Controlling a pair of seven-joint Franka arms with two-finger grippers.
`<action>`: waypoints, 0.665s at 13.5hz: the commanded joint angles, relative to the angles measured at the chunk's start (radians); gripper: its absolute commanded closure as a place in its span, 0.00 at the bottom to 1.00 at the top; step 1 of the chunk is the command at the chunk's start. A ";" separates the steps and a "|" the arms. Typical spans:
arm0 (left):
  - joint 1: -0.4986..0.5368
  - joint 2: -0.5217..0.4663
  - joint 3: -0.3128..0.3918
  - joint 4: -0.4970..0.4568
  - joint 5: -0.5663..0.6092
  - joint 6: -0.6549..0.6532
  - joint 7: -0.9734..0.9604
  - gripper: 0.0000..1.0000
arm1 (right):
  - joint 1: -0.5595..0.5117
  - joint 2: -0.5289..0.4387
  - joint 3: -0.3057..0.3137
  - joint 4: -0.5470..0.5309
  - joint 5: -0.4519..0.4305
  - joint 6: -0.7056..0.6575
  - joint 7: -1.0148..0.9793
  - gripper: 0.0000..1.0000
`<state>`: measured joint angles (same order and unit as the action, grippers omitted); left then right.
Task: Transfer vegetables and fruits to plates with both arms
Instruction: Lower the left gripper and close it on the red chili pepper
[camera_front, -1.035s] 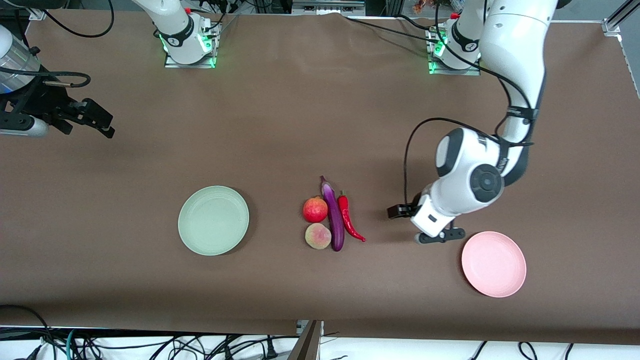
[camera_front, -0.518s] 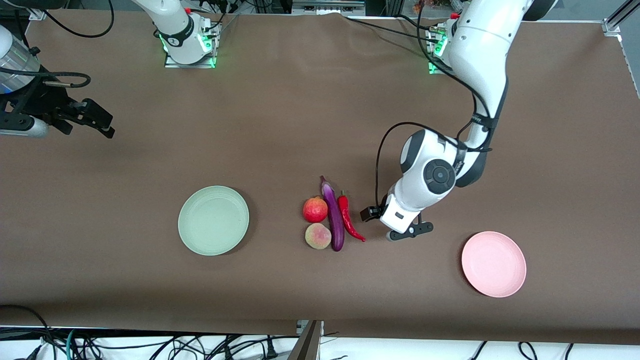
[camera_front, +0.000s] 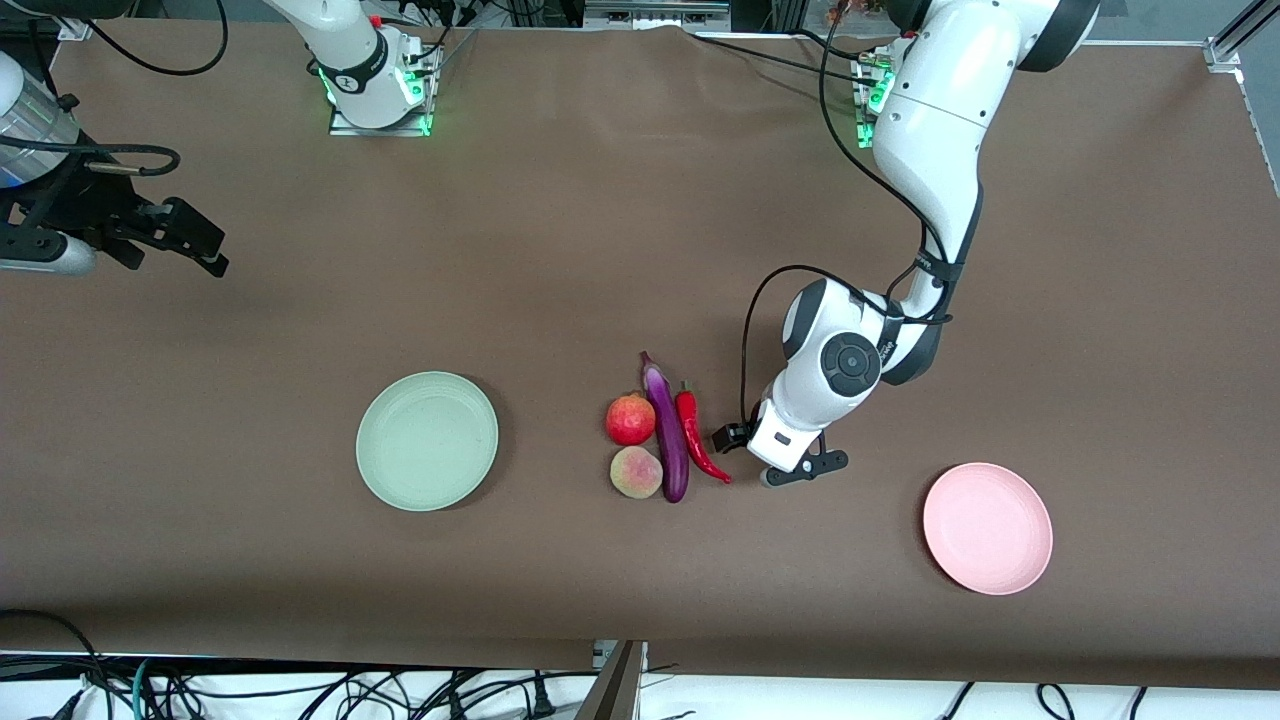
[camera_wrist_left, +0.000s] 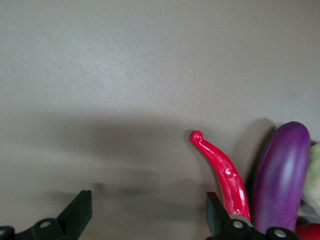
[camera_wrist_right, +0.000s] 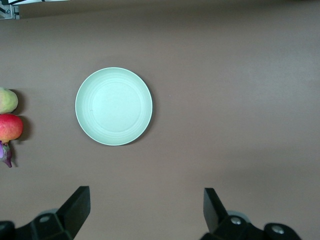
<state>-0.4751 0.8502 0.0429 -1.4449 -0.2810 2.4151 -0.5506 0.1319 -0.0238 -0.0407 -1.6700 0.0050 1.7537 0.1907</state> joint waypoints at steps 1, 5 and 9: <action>-0.028 0.015 0.011 0.040 -0.020 -0.004 -0.012 0.00 | -0.011 0.009 0.005 0.024 0.003 -0.011 -0.008 0.00; -0.095 0.020 0.014 0.041 -0.010 -0.002 -0.055 0.00 | -0.006 0.009 0.005 0.023 0.003 -0.022 -0.005 0.00; -0.123 0.039 0.018 0.040 -0.003 0.012 -0.055 0.00 | -0.005 0.009 0.005 0.023 0.003 -0.022 -0.017 0.00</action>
<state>-0.5780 0.8658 0.0420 -1.4322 -0.2811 2.4162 -0.6030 0.1323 -0.0229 -0.0400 -1.6700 0.0050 1.7492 0.1904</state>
